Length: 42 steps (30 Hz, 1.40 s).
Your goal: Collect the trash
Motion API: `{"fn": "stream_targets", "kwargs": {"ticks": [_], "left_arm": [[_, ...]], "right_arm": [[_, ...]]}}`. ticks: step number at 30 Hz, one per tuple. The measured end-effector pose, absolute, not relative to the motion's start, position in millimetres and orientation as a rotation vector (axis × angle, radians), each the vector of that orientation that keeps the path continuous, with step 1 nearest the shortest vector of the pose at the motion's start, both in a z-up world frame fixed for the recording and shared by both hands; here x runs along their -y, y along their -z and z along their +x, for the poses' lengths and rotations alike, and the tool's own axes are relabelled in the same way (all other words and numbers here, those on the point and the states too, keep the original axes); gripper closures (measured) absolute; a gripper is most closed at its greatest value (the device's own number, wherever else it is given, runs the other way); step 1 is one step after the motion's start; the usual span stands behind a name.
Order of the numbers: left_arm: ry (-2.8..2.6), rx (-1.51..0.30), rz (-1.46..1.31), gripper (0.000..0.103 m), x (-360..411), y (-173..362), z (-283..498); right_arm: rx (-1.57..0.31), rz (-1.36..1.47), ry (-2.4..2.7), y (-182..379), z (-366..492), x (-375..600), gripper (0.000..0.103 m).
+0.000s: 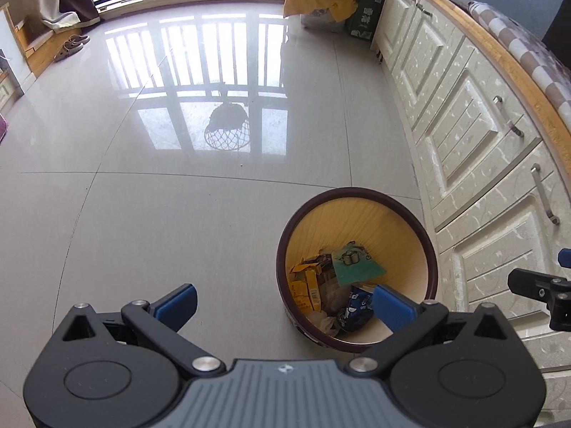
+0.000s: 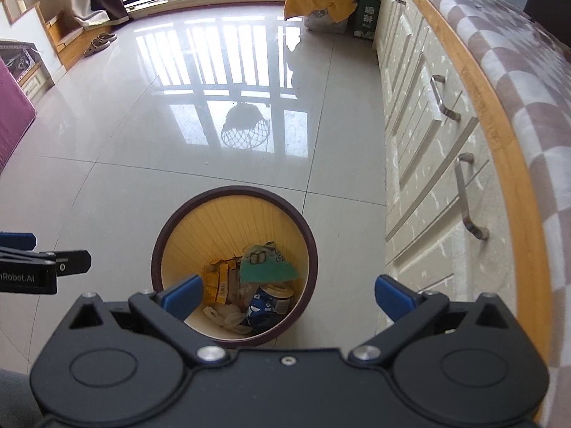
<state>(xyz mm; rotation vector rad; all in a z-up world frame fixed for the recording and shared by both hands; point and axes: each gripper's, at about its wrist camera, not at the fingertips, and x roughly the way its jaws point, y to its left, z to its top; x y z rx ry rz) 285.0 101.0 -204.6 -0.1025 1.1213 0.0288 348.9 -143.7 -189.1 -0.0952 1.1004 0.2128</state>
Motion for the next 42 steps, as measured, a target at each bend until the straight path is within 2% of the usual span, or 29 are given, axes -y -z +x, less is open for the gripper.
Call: {"fn": "stream_targets", "kwargs": {"ticks": [24, 42], "left_arm": [[0.026, -0.85, -0.076, 0.0, -76, 35, 157], [0.041, -0.786, -0.075, 0.0, -69, 3, 89]], "right_arm": [[-0.856, -0.036, -0.107, 14, 215, 183, 0.0], [-0.786, -0.062, -0.112, -25, 138, 185, 0.0]]}}
